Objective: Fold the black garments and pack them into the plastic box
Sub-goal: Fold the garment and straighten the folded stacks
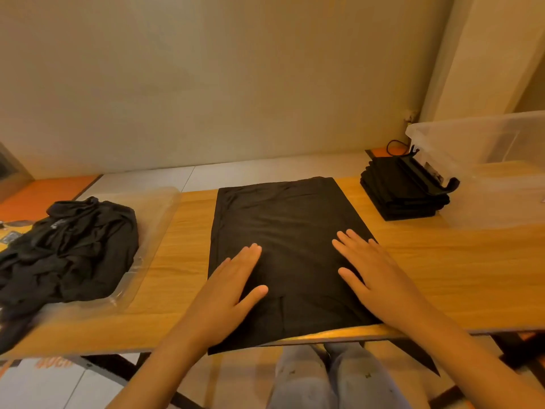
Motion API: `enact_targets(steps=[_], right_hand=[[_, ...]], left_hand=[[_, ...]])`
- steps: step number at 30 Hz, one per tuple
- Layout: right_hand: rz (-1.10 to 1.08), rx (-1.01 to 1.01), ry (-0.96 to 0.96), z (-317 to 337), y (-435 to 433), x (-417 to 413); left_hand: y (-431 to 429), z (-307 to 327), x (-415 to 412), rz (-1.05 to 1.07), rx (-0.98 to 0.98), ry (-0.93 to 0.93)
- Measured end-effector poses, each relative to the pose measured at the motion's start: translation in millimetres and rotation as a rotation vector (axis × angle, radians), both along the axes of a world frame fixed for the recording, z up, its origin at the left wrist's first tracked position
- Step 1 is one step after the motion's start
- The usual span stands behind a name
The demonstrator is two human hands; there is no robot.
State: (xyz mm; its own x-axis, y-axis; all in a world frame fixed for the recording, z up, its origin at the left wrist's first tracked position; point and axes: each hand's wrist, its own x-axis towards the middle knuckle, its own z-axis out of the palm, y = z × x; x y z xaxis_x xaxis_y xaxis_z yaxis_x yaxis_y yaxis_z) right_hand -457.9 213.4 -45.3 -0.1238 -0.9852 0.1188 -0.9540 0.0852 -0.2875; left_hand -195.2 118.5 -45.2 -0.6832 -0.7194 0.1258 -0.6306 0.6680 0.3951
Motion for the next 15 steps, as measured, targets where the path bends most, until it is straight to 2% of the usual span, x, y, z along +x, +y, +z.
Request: enact_targets(steps=[3, 6, 10, 15], right_hand=[[-0.022, 0.113, 0.085, -9.7, 8.3, 4.6], [-0.021, 0.172, 0.102, -18.7, 22.3, 6.4], [-0.009, 0.081, 0.049, -16.7, 36.7, 12.7], [0.072, -0.041, 0.130, -22.8, 61.4, 6.0]], left_hand=[[38.5, -20.2, 7.3, 0.026, -0.031, -0.108], [50.2, -41.5, 22.1, 0.029, -0.146, -0.178], [50.8, -46.7, 37.0, -0.039, -0.221, -0.187], [48.7, -58.6, 49.3, -0.027, -0.382, -0.203]])
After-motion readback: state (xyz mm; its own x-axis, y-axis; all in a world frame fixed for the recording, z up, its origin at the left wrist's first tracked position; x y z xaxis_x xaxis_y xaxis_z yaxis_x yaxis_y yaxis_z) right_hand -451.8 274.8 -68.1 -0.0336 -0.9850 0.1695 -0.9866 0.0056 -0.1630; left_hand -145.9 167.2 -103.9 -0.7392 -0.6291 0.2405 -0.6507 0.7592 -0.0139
